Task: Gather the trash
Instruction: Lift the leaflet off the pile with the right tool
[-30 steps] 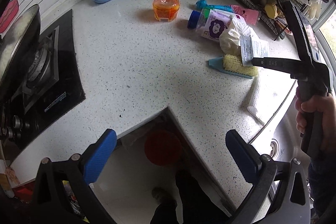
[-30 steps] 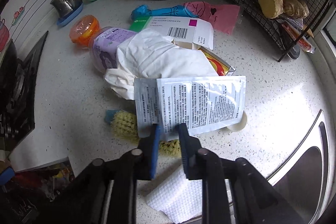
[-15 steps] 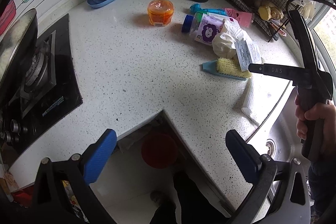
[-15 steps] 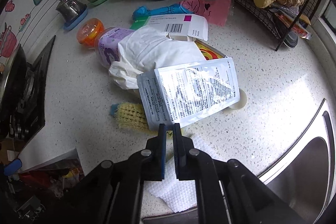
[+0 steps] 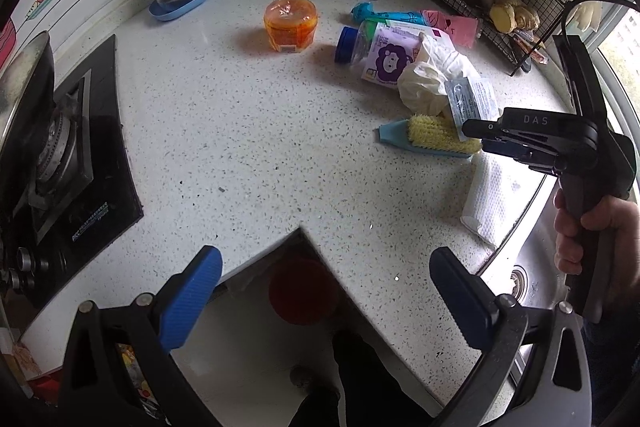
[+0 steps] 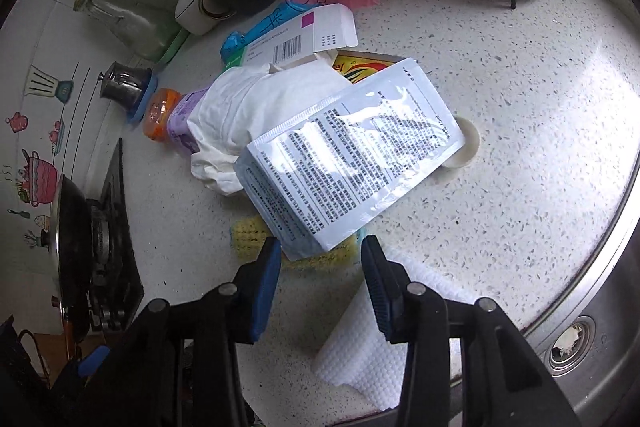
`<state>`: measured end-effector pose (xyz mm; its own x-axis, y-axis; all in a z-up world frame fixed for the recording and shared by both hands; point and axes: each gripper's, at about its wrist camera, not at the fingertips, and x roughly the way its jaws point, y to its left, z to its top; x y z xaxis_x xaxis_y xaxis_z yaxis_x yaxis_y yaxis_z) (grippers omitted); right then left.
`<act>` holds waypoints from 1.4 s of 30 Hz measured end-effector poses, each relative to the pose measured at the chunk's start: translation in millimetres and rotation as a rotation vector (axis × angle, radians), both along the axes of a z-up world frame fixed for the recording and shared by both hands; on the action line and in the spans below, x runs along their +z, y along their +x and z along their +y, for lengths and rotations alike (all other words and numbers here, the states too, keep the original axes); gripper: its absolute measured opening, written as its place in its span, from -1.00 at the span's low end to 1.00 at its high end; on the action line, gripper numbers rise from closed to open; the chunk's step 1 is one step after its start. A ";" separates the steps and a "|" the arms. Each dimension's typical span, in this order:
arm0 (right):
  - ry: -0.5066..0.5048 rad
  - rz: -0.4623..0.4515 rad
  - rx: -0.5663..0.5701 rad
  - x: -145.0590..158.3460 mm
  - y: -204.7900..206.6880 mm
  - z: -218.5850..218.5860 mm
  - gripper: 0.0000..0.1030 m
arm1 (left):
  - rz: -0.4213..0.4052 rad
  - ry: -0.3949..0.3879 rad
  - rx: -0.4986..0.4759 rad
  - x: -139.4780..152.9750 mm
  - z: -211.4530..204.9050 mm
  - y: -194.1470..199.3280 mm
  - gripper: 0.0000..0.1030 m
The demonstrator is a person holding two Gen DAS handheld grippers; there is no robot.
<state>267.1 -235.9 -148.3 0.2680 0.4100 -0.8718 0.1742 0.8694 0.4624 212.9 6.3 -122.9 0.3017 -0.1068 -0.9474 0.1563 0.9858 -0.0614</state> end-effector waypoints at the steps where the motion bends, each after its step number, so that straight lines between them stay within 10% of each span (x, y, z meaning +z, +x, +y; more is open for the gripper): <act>1: 0.014 0.003 -0.011 -2.8 0.0 -1.8 -0.24 | 0.000 0.004 -0.001 -0.6 -1.0 1.3 1.00; 18: 0.182 -0.085 -0.159 -8.6 -3.8 -40.7 -0.35 | -0.113 -0.002 -0.215 13.5 -47.8 47.6 1.00; 24: 0.135 -0.151 -0.154 4.1 -13.7 -42.3 -0.89 | -0.109 -0.001 -0.241 15.1 -54.3 41.6 1.00; 42: -0.080 -0.335 -0.067 73.1 -67.9 -48.6 -1.00 | -0.051 -0.105 -0.283 12.3 -72.1 8.6 1.00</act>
